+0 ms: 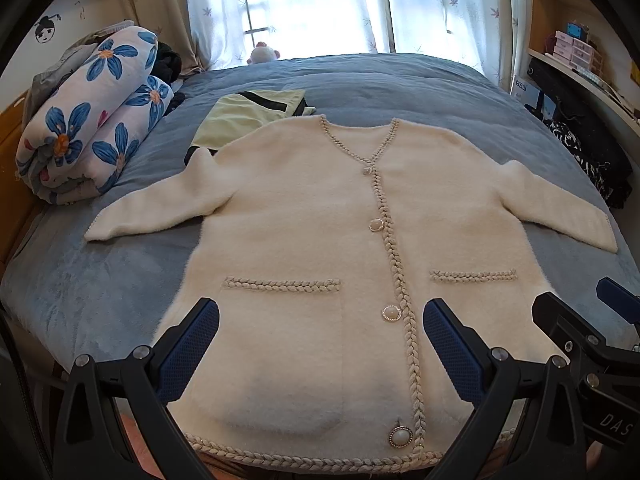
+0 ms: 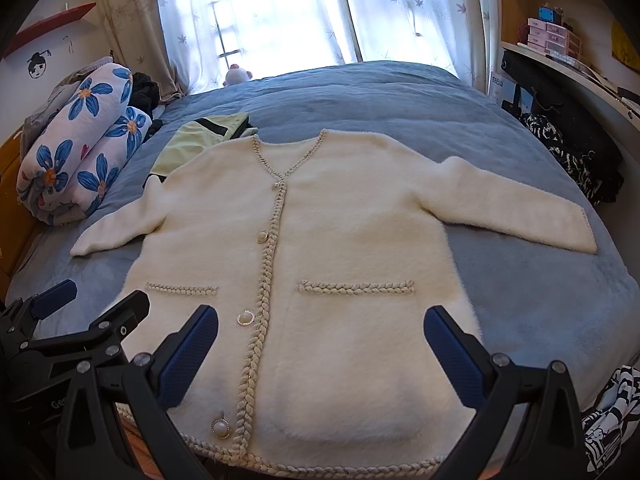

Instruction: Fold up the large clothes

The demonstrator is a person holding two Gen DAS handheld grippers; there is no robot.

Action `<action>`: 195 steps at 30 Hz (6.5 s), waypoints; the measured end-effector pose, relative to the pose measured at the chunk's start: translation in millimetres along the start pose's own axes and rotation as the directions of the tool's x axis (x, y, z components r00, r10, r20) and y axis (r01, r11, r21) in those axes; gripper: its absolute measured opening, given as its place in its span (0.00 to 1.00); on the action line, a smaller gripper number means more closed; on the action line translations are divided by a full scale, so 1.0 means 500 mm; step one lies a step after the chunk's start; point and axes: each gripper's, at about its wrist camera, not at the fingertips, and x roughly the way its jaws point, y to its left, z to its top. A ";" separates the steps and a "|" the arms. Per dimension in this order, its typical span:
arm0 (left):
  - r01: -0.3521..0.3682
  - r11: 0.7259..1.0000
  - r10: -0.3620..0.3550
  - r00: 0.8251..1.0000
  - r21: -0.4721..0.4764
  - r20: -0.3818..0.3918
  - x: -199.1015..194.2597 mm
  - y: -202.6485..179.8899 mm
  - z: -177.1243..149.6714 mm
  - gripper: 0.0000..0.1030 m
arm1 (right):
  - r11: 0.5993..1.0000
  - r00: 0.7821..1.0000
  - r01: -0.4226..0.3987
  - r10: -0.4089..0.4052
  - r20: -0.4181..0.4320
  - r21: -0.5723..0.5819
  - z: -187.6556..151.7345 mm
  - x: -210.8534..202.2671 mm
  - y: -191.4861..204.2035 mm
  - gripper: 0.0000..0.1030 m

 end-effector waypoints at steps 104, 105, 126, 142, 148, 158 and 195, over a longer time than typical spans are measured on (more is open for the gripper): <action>0.163 0.983 -0.169 0.983 0.082 0.077 0.015 -0.144 0.176 0.98 | 0.991 0.986 0.119 -0.125 0.114 0.053 0.138 -0.044 -0.147 1.00; 0.186 0.979 -0.193 0.978 0.088 0.081 0.014 -0.151 0.186 0.98 | 0.990 0.983 0.128 -0.135 0.122 0.062 0.146 -0.051 -0.157 1.00; 0.296 0.929 -0.327 0.938 0.221 0.117 0.082 -0.423 0.380 0.98 | 0.876 0.849 0.389 -0.460 0.258 0.284 0.286 -0.027 -0.497 1.00; 0.324 0.914 -0.321 0.946 0.244 -0.052 0.412 -0.648 0.309 0.98 | 0.772 0.939 0.340 -0.244 -0.243 0.537 0.134 0.218 -0.867 1.00; 0.316 0.915 -0.302 0.949 0.251 -0.093 0.465 -0.673 0.280 0.93 | 0.704 0.959 0.262 -0.114 -0.259 0.660 0.091 0.270 -0.904 1.00; 0.359 0.898 -0.340 0.933 0.255 -0.115 0.488 -0.675 0.269 0.92 | 0.664 0.969 0.237 -0.111 -0.220 0.709 0.091 0.335 -0.921 0.84; 0.312 0.950 -0.310 0.939 -0.009 -0.150 0.462 -0.136 0.247 0.92 | 0.997 0.979 -0.082 0.082 -0.187 0.009 0.157 0.429 -0.170 0.49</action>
